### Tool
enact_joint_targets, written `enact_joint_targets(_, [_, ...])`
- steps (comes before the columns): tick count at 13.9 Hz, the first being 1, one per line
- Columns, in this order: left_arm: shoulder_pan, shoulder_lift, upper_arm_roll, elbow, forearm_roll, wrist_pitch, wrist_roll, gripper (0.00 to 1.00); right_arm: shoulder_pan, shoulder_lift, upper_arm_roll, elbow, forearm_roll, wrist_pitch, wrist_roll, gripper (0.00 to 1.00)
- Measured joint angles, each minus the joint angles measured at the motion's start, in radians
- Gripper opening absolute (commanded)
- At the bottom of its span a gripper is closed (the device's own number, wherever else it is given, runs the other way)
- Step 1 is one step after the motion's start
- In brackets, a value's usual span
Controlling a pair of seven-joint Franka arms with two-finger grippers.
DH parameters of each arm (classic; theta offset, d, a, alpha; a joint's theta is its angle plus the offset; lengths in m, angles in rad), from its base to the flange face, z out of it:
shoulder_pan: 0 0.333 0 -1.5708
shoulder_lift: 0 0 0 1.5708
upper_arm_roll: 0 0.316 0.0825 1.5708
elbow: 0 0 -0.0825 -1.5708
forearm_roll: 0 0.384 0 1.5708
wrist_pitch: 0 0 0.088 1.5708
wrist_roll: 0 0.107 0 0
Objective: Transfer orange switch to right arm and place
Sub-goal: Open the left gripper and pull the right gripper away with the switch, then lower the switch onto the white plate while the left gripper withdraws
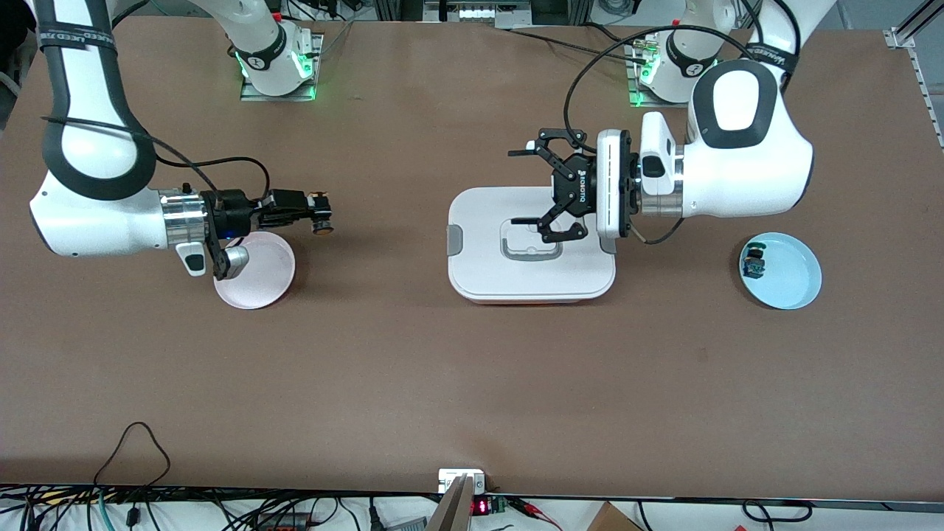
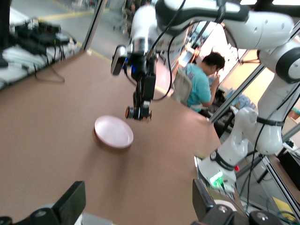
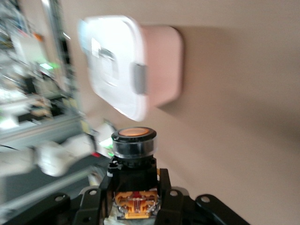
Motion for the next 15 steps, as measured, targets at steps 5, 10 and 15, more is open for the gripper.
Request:
enact_joint_targets(5, [-0.004,-0.003,-0.001,-0.004,0.483,-0.146,-0.334,1.00,-0.001,-0.027,0.002,0.000,-0.612,0.106,-0.359,0.00])
enact_joint_targets(10, [-0.003,-0.004,0.000,0.002,0.840,-0.217,-0.638,1.00,-0.009,-0.029,0.001,-0.118,-0.811,0.412,-0.696,0.00])
enact_joint_targets(15, [0.002,-0.005,0.007,0.040,1.175,-0.354,-1.026,1.00,-0.017,-0.025,0.001,-0.341,-0.816,0.776,-0.886,0.00])
